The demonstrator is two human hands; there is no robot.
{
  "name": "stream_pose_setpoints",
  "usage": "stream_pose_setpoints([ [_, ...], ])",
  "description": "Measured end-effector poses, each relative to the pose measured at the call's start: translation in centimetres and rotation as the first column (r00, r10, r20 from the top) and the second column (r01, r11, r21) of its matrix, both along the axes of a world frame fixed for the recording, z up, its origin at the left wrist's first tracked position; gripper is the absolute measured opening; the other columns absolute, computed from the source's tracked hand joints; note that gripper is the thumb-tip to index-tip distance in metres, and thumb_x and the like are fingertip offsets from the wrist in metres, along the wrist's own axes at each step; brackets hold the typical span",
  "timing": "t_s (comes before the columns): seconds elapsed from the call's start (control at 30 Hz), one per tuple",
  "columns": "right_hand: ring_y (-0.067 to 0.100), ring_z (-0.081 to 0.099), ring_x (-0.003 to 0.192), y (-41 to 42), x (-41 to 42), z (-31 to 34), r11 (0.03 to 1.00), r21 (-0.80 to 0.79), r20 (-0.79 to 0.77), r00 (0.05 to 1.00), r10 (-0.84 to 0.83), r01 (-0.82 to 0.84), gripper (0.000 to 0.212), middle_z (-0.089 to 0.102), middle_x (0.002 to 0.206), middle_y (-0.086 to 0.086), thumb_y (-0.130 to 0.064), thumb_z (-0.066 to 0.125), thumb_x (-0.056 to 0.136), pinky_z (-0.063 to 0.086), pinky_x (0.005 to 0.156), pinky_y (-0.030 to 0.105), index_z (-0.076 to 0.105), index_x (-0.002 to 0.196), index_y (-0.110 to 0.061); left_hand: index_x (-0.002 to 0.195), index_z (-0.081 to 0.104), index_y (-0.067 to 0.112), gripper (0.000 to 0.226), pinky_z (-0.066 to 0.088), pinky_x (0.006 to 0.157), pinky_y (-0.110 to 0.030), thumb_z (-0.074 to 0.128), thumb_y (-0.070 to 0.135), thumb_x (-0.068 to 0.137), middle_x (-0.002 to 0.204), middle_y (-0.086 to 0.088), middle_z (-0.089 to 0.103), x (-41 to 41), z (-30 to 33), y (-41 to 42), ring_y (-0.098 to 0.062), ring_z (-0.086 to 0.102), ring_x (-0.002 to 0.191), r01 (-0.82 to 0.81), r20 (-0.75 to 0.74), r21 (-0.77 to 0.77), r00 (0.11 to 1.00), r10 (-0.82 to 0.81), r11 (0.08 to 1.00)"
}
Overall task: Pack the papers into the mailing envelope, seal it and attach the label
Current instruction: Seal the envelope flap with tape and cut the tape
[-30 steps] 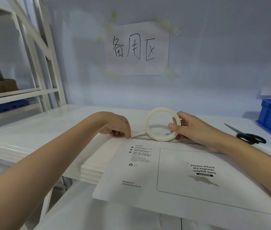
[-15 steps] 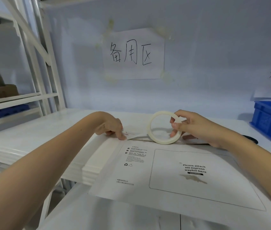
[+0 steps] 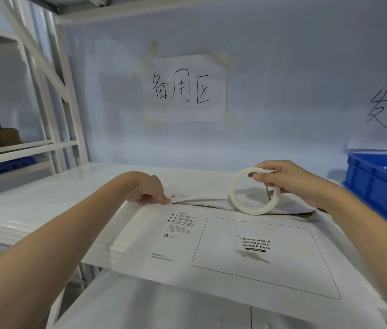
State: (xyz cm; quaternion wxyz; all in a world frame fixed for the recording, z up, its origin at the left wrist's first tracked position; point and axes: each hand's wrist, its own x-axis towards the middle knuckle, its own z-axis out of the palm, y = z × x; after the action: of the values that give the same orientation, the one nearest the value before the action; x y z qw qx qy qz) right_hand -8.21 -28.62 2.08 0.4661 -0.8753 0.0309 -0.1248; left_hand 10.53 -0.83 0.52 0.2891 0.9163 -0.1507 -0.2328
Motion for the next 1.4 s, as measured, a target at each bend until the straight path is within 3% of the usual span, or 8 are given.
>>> stream_pose_setpoints([
  [0.13,0.011,0.047,0.063,0.0,0.3,-0.6,0.999,0.036,-0.002,1.000,-0.027,0.027,0.030,0.051,0.069,-0.003,-0.041,0.064,0.089,0.040,0.075,0.027,0.069,0.084,-0.012,0.131,0.042,0.008,0.054,0.041,0.080,-0.033,0.070,0.029,0.089,0.113,-0.011,0.048,0.3,-0.4,0.1,-0.027,0.051,0.096,-0.063,0.096,0.015,0.993,0.061,0.998],
  [0.23,0.011,0.052,0.062,0.9,0.7,-1.1,0.989,0.148,-0.015,1.000,0.020,-0.018,0.039,0.056,0.068,-0.001,-0.047,0.054,0.093,0.044,0.075,0.023,0.055,0.074,-0.013,0.136,0.046,0.000,0.057,0.041,0.102,-0.038,0.059,0.038,0.095,0.126,-0.012,0.050,0.1,-1.1,0.2,-0.034,0.050,0.127,-0.132,0.322,0.076,0.941,0.101,0.988],
  [0.37,0.023,0.066,0.084,1.8,1.0,-1.9,0.933,0.337,-0.121,0.978,0.172,-0.122,0.045,0.068,0.080,0.014,-0.049,0.042,0.098,0.049,0.087,0.029,0.046,0.071,-0.014,0.135,0.046,0.002,0.059,0.043,0.083,-0.035,0.066,0.034,0.090,0.118,-0.016,0.057,0.9,-1.7,1.0,-0.030,0.052,0.097,-0.240,0.319,-0.014,0.919,0.231,0.971],
  [0.47,0.029,0.066,0.089,1.9,1.2,-1.9,0.892,0.431,-0.109,0.973,0.202,-0.137,0.046,0.066,0.071,0.015,-0.048,0.040,0.099,0.048,0.092,0.032,0.048,0.070,-0.013,0.137,0.038,0.008,0.063,0.043,0.087,-0.034,0.070,0.033,0.088,0.128,-0.018,0.052,1.4,-1.7,1.7,-0.032,0.050,0.105,-0.304,0.213,-0.091,0.924,0.317,0.948],
  [0.57,0.031,0.065,0.081,1.8,1.4,-1.7,0.901,0.413,-0.099,0.977,0.187,-0.130,0.045,0.061,0.061,0.011,-0.045,0.040,0.100,0.048,0.090,0.034,0.050,0.073,-0.011,0.136,0.039,0.012,0.067,0.043,0.103,-0.044,0.073,0.038,0.083,0.133,-0.019,0.047,1.8,-2.0,2.0,-0.036,0.047,0.120,-0.339,0.221,-0.091,0.910,0.351,0.936],
  [0.83,0.020,0.036,0.055,-0.3,0.5,-0.2,0.984,0.180,-0.016,1.000,0.023,-0.020,0.042,0.031,0.054,0.004,-0.042,0.052,0.095,0.038,0.065,0.029,0.068,0.079,-0.007,0.135,0.041,0.016,0.065,0.040,0.105,-0.044,0.073,0.038,0.083,0.137,-0.017,0.042,1.8,-2.0,2.2,-0.035,0.045,0.123,-0.328,0.208,-0.101,0.916,0.343,0.939],
  [1.1,0.020,0.029,0.056,-0.5,0.9,-0.7,0.974,0.227,-0.028,1.000,-0.014,0.020,0.043,0.023,0.056,0.001,-0.048,0.057,0.092,0.031,0.065,0.032,0.071,0.088,-0.007,0.126,0.047,0.021,0.048,0.039,0.101,-0.040,0.069,0.020,0.084,0.130,-0.010,0.045,1.0,-1.5,0.7,-0.033,0.041,0.123,-0.209,0.434,-0.071,0.874,0.219,0.975],
  [1.4,0.019,0.032,0.053,-0.5,0.9,-0.7,0.972,0.236,-0.049,0.999,-0.004,0.015,0.043,0.024,0.055,-0.001,-0.049,0.056,0.092,0.032,0.066,0.031,0.071,0.087,-0.009,0.119,0.056,0.010,0.033,0.038,0.077,-0.026,0.059,0.003,0.087,0.121,-0.011,0.058,-0.2,-2.3,-1.4,-0.022,0.053,0.094,0.034,0.608,-0.191,0.788,0.092,0.981],
])
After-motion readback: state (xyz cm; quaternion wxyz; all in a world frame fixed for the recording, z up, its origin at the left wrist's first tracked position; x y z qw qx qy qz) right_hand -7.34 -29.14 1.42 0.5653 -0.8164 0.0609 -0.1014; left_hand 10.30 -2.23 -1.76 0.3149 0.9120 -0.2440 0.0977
